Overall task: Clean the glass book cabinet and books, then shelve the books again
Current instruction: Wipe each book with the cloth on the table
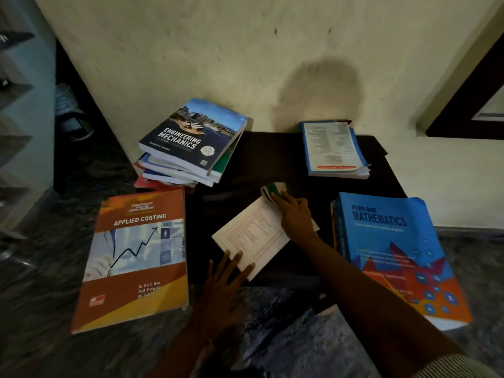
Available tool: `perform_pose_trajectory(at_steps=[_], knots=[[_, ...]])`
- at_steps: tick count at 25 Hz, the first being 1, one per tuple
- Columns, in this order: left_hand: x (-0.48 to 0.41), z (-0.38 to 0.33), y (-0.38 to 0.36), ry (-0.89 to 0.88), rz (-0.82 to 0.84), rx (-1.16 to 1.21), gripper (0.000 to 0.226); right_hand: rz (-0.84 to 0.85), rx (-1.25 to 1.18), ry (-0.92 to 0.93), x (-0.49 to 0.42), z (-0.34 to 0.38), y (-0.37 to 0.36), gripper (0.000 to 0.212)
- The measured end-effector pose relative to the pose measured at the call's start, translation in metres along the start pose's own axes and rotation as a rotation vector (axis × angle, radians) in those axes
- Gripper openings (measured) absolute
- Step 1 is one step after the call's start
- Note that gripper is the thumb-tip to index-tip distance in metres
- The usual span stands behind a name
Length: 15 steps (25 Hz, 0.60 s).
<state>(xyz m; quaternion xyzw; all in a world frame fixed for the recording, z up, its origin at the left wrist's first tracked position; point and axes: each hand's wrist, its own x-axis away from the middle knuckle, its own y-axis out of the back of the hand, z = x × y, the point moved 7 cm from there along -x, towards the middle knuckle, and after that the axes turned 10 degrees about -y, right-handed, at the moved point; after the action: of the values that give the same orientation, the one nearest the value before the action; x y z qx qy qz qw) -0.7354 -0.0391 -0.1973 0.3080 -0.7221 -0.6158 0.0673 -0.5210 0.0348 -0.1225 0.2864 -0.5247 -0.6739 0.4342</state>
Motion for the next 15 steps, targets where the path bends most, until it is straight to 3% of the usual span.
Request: perform_pose_trajectory(at_steps=[3, 7, 9, 12, 14, 15], knots=[[0.004, 0.005, -0.006, 0.013, 0.026, 0.057, 0.066, 0.022, 0.163, 0.125, 0.014, 0.021, -0.022, 0.054], [0.017, 0.011, 0.000, 0.075, -0.074, 0.293, 0.064, -0.002, 0.104, 0.341, 0.064, 0.051, -0.041, 0.057], [0.022, 0.013, 0.016, 0.242, -0.210, 0.472, 0.061, 0.002, 0.047, 0.437, 0.097, 0.056, -0.053, 0.061], [0.015, 0.018, 0.044, 0.562, -0.567, 0.536, 0.047, -0.024, -0.078, 0.499, 0.128, 0.052, -0.047, 0.045], [-0.011, 0.023, 0.056, 0.715, -0.590, 0.493, 0.047, -0.103, -0.150, 0.416, 0.115, 0.037, -0.024, 0.047], [-0.027, 0.030, 0.057, 0.771, -0.500, 0.472, 0.050, -0.115, -0.181, 0.320, 0.103, 0.027, -0.012, 0.050]])
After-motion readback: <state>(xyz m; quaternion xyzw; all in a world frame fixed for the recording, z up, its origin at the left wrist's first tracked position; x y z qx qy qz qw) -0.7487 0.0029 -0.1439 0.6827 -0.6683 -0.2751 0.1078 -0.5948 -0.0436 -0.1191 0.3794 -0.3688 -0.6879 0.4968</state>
